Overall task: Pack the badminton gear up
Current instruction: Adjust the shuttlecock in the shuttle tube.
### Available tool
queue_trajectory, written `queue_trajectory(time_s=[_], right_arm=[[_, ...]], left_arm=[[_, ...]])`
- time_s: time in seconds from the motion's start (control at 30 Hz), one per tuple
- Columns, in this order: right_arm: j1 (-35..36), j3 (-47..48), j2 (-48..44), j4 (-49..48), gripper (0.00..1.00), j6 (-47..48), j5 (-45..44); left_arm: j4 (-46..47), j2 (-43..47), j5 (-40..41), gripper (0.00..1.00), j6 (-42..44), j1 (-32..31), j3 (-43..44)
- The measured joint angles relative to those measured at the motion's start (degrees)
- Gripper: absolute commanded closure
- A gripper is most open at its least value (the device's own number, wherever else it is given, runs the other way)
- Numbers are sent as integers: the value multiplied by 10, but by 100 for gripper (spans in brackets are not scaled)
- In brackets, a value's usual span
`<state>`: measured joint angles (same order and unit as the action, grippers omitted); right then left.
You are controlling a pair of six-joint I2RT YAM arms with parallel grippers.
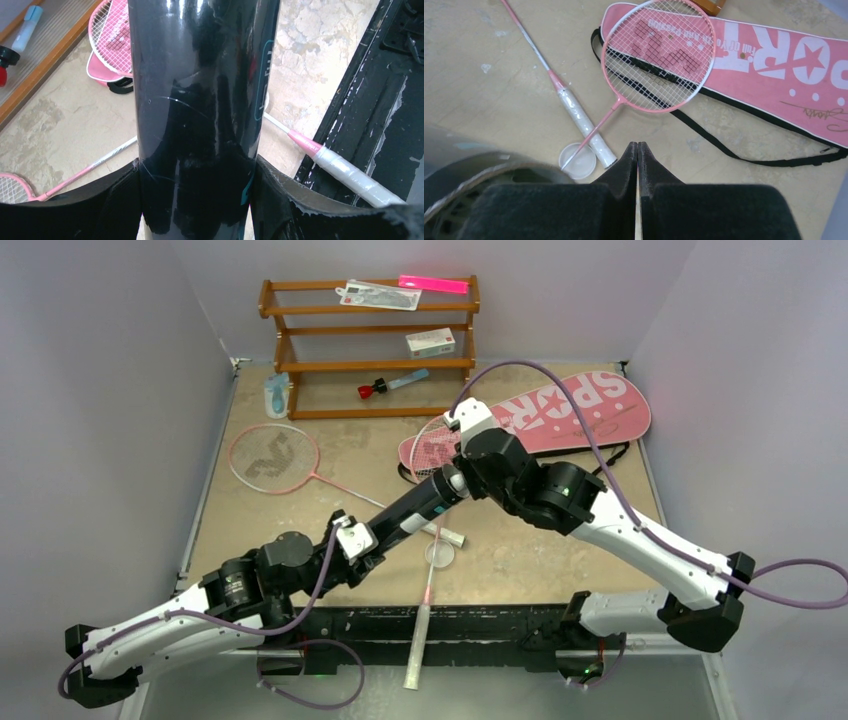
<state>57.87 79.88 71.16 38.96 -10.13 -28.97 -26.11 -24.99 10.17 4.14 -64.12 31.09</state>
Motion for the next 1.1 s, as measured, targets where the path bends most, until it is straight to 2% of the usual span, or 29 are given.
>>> queue_trajectory(time_s=[0.27, 0.53, 0.63, 0.9, 1.1], right_arm=[[3, -3, -33, 22, 100, 15, -47], [3, 3, -27, 28, 100, 87, -90], [3, 24, -26, 28, 100, 104, -76], [12, 85, 17, 52, 100, 90, 45], [12, 71, 41, 76, 100, 56, 26]], left_arm=[[20, -2, -10, 100, 0, 4, 0], [27, -12, -25, 100, 0, 11, 0], [27, -20, -30, 100, 0, 13, 0], [29, -45, -54, 100, 1, 33, 0], [12, -73, -82, 100, 2, 59, -1]])
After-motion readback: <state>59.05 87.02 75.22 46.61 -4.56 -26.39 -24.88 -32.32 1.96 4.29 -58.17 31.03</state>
